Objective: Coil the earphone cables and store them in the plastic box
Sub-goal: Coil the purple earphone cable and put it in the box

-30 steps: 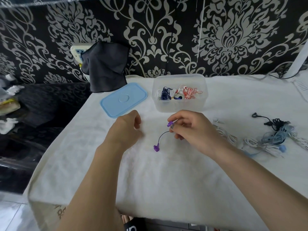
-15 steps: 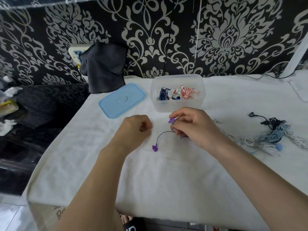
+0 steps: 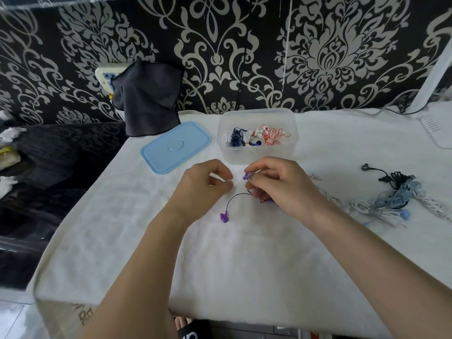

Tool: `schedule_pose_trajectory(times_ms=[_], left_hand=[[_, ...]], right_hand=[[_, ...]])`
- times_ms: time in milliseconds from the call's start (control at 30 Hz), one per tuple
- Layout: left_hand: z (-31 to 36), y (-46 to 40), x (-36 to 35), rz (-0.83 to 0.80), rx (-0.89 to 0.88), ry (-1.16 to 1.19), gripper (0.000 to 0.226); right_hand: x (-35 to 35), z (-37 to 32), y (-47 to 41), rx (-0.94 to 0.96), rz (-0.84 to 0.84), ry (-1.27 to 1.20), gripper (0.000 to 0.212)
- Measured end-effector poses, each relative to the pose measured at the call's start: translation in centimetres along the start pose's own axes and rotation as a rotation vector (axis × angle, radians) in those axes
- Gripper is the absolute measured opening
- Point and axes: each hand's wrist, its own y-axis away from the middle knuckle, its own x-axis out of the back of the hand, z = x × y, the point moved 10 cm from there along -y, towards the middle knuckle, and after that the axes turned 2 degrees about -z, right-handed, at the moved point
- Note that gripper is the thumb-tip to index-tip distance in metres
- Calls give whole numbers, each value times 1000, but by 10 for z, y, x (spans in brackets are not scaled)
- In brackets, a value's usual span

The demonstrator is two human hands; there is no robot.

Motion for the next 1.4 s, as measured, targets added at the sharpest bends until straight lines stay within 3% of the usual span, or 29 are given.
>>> schedule_pose_trajectory(times_ms=[200,500,833,1400], left_hand=[[19,5,-9,-58,18,245,12],[21,7,-8,-64,53,353,9],[23,8,-5,-47,47,390,17],[36,10,6,17,-23,356,15]], right_hand=[[1,-5,0,25,5,-29,11],[7,-14,2,84,2,-47,12],[11,-21,6,187,41,106,16],[14,-20,3,182,62,-42,10]])
